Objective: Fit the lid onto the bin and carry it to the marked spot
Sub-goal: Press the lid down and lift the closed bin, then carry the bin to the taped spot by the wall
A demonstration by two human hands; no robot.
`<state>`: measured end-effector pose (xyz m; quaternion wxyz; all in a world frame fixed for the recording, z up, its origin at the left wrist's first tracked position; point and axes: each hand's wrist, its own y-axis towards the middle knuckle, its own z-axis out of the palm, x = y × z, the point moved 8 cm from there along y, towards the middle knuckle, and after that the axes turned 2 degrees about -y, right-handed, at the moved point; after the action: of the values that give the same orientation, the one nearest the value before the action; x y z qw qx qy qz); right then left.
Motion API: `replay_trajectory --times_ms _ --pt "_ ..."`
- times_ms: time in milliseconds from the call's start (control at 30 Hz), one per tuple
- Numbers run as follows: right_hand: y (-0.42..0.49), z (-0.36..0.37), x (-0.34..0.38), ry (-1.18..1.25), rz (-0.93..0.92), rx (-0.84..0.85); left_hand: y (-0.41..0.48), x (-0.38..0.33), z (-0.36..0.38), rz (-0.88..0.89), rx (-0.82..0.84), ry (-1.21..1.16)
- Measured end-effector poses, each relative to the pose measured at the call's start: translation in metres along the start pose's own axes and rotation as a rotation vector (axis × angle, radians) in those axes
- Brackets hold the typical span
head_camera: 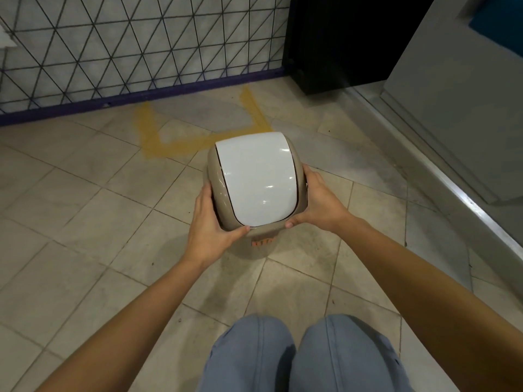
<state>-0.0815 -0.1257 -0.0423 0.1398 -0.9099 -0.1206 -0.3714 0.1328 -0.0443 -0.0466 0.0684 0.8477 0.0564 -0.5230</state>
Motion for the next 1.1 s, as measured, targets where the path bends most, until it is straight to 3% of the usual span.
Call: replay_trajectory --times_ms 533,1100 --pt "0.044 -0.003 0.014 -0.032 -0.083 -0.051 0.035 0.004 -0.006 -0.053 -0.140 0.029" --pt "0.102 -0.011 0.030 -0.082 -0.161 0.064 0.066 0.008 -0.007 -0.172 -0.258 0.085"
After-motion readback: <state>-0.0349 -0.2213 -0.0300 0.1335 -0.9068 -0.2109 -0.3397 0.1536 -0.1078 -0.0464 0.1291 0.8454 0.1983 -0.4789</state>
